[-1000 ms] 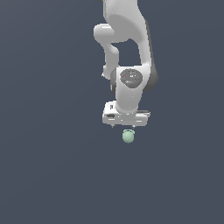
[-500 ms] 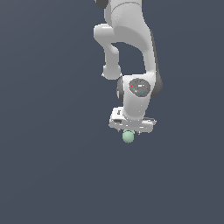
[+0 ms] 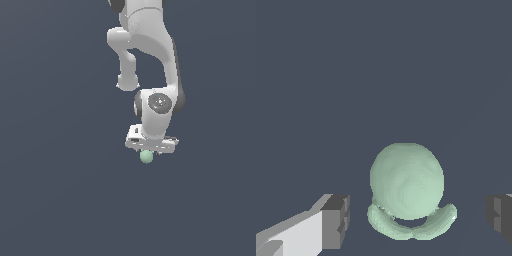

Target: Pick up the object and move it to a goal position.

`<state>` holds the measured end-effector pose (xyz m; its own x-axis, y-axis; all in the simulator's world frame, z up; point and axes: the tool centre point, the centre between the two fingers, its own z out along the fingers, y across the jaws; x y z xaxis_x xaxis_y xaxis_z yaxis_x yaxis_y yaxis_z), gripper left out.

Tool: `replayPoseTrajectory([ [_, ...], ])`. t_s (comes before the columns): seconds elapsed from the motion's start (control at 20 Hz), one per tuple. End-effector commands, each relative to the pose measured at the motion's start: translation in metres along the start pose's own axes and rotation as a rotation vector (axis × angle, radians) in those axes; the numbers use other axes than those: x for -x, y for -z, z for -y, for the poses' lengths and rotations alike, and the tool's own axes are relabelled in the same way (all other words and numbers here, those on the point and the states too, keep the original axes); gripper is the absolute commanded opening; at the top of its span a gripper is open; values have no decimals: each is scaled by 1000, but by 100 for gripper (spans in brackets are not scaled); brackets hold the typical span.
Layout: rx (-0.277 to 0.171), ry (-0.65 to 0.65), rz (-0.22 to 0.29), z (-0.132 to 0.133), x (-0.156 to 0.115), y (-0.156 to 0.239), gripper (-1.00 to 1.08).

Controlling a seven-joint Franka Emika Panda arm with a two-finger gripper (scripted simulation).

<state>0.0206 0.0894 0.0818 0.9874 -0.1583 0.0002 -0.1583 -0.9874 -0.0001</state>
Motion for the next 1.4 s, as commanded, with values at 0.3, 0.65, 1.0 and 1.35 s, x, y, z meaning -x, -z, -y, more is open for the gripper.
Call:
replayPoseTrajectory([
  [0.3,0,-3,0,0,1,-39,100],
  [0.65,0,-3,0,0,0,-42,-100],
  [1.0,0,-3,0,0,0,-42,-100],
  [1.35,0,-3,0,7,-4,-40,-100],
])
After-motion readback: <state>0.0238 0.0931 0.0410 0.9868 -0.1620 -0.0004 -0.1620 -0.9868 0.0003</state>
